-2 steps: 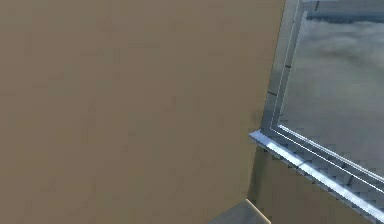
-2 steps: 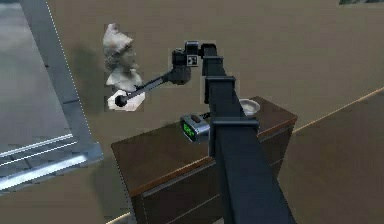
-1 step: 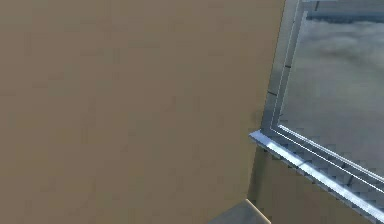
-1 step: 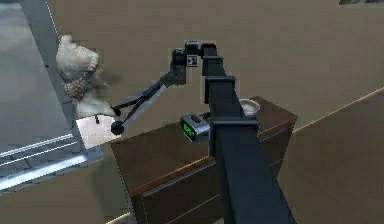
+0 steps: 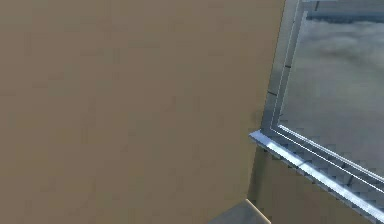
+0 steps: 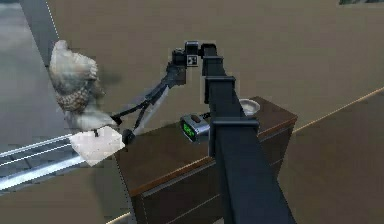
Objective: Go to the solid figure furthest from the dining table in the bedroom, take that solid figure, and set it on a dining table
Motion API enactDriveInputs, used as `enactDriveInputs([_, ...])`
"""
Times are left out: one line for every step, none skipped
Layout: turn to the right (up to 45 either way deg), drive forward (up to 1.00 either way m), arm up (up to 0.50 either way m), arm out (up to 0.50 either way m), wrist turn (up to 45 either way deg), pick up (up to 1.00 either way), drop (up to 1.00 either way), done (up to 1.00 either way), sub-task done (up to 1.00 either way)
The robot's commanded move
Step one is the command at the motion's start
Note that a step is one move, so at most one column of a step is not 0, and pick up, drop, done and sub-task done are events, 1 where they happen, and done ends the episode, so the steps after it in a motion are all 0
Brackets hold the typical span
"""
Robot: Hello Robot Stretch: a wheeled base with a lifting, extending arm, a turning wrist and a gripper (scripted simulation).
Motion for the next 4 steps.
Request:
enactDriveInputs([0.0, 0.0, 0.0, -0.46, 0.0, 0.0, 0.0, 0.0, 0.0])
enactDriveInputs([-45.0, 0.0, 0.0, 0.0, 0.0, 0.0, 0.0, 0.0, 0.0])
enactDriveInputs([-45.0, 0.0, 0.0, 0.0, 0.0, 0.0, 0.0, 0.0, 0.0])
enactDriveInputs([-18.0, 0.0, 0.0, 0.0, 0.0, 0.0, 0.0, 0.0, 0.0])
